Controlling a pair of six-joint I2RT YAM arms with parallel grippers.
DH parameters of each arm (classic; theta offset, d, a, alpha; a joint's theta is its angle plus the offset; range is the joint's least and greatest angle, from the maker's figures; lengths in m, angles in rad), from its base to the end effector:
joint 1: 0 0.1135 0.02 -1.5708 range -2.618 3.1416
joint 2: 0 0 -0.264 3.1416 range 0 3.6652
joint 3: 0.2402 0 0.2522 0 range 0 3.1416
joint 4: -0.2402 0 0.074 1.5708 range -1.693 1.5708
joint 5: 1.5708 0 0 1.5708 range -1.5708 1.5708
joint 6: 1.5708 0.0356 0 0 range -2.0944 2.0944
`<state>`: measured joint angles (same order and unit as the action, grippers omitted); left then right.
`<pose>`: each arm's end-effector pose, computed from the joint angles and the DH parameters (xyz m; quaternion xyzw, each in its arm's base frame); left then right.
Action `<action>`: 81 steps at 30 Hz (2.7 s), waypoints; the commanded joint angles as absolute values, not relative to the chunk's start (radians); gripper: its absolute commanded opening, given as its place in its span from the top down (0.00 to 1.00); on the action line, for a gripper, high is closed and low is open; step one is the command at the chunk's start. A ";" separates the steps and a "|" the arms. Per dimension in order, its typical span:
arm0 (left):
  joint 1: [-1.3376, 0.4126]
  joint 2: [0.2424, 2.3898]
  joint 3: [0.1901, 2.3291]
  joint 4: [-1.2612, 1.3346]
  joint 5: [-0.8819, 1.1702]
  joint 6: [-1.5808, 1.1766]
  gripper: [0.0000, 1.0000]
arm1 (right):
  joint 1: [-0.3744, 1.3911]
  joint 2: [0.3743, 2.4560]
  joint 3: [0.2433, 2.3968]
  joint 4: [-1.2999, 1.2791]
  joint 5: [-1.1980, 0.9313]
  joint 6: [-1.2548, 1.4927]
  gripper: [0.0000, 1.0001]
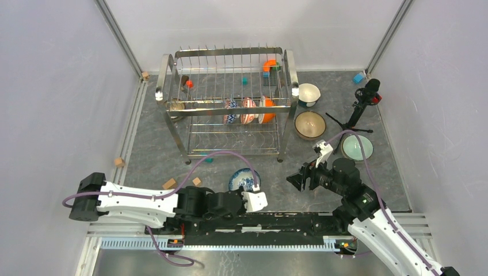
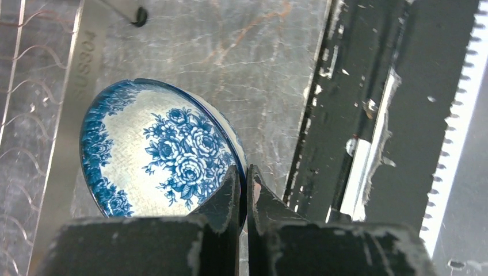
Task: Unload the bowls from the dish rack
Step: Place the bowl at the center of the board.
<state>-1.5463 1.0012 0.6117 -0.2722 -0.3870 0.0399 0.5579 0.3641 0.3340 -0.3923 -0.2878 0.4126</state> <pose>0.0186 -0.2110 0.2326 0.5690 0.6788 -0.1687 0.4325 0.0953 0.0714 0.2158 -0.1380 0.8231 0.3572 0.4193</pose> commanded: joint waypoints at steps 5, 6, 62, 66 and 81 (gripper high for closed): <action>-1.583 1.084 0.597 -0.180 -0.332 0.221 0.98 | 0.625 0.460 0.382 -0.329 -0.247 0.439 0.26; -1.583 1.101 0.601 -0.182 -0.336 0.232 0.98 | 0.639 0.477 0.388 -0.327 -0.239 0.442 0.26; -1.686 1.305 0.652 -0.132 -0.459 0.289 0.98 | 1.178 1.089 0.448 -0.007 0.120 0.600 0.53; -1.685 1.309 0.652 -0.132 -0.465 0.278 0.98 | 1.177 1.100 0.442 0.018 0.120 0.608 0.61; -1.693 1.332 0.678 -0.113 -0.500 0.249 0.95 | 1.178 1.130 0.430 0.052 0.121 0.640 0.89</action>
